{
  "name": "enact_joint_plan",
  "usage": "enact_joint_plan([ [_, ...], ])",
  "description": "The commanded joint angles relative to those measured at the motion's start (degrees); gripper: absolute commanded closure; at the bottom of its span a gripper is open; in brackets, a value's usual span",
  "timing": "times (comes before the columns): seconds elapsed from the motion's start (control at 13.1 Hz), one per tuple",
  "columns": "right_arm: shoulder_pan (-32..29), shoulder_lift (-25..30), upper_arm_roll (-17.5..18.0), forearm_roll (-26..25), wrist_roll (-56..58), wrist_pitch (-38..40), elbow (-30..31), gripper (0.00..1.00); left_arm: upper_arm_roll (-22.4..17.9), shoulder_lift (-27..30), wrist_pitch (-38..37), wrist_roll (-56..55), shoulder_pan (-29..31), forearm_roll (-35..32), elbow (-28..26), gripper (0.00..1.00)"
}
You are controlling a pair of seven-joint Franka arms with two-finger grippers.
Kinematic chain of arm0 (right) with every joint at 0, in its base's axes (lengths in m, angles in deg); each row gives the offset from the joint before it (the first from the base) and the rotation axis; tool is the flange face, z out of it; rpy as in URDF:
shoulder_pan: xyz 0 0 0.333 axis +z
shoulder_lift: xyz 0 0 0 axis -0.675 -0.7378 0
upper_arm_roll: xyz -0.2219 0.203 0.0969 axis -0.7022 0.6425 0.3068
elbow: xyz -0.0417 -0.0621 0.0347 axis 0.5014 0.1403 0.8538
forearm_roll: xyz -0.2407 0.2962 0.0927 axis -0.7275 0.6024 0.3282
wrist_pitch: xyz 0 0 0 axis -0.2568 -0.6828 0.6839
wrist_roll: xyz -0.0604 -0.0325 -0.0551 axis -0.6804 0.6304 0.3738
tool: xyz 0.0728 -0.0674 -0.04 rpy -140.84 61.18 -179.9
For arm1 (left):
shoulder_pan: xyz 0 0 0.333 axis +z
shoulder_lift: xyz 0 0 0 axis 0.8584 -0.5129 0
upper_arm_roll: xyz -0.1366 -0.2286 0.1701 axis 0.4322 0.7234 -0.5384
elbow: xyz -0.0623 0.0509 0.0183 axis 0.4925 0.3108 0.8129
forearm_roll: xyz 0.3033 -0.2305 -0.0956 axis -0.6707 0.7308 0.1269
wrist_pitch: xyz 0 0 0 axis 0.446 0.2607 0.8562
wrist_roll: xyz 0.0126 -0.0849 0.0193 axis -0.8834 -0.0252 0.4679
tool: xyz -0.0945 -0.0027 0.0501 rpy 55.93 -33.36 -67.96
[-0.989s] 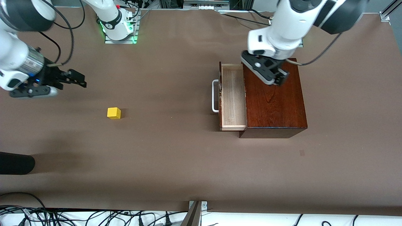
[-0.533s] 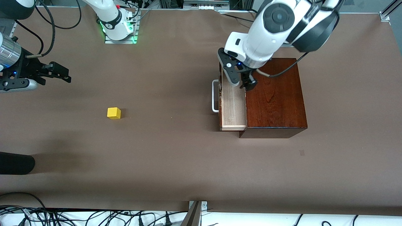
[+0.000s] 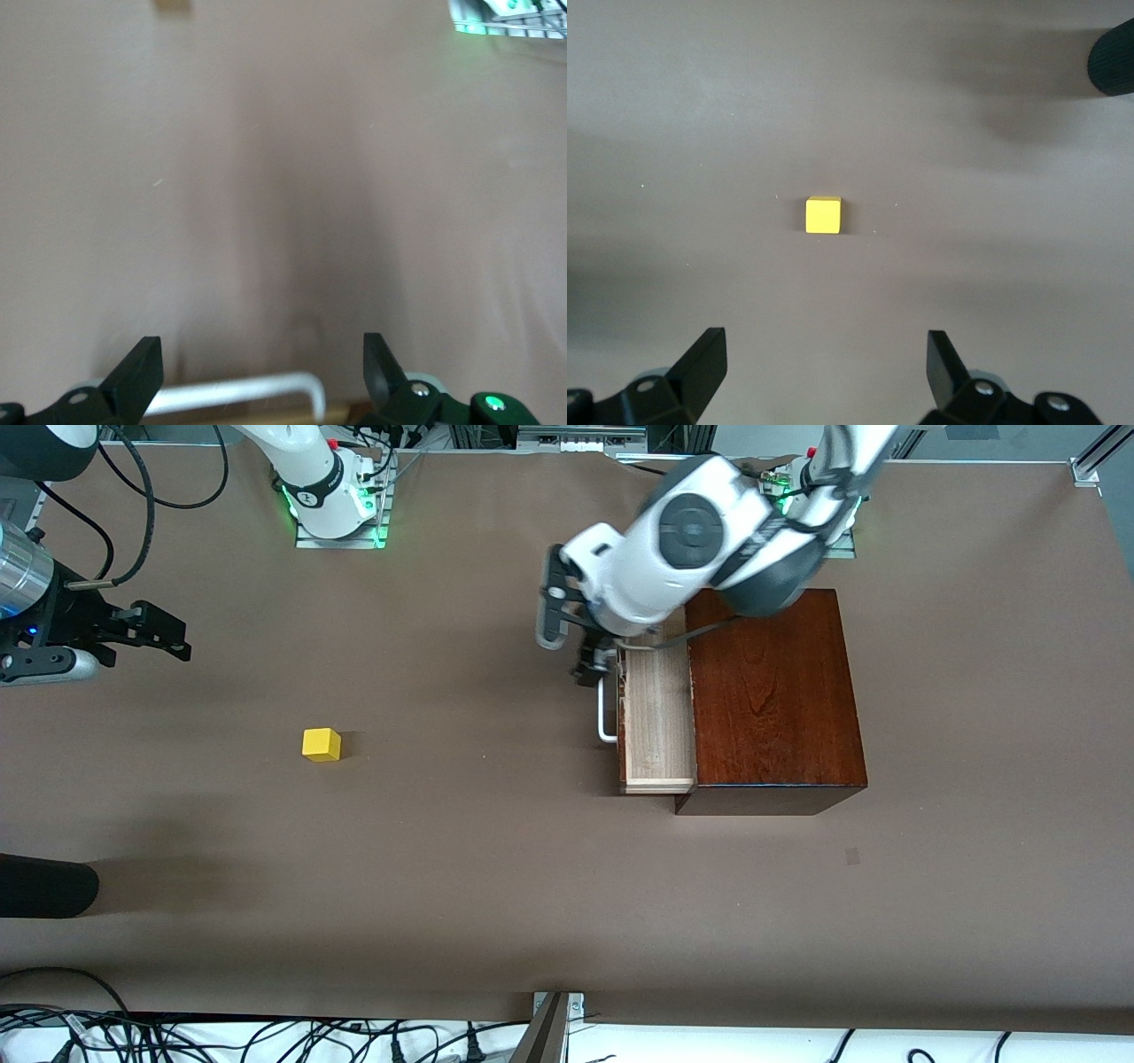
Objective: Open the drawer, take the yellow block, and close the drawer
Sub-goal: 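Withdraw the right gripper while the left gripper reaches the drawer front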
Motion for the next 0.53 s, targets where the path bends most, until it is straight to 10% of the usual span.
enact_joint_plan([
  [0.0,-0.66,-0.83,0.14,-0.56,1.14,1.26,-2.93,0.00,-0.18,-4.97,1.26,2.01,-2.67,-8.04,0.70,0.00],
  [0.46,0.12,-1.80,0.84,-0.64,0.71,0.30,-3.29,0.00,-0.79,-8.85,0.30,-7.57,-2.33,-22.13,-2.82,0.00],
])
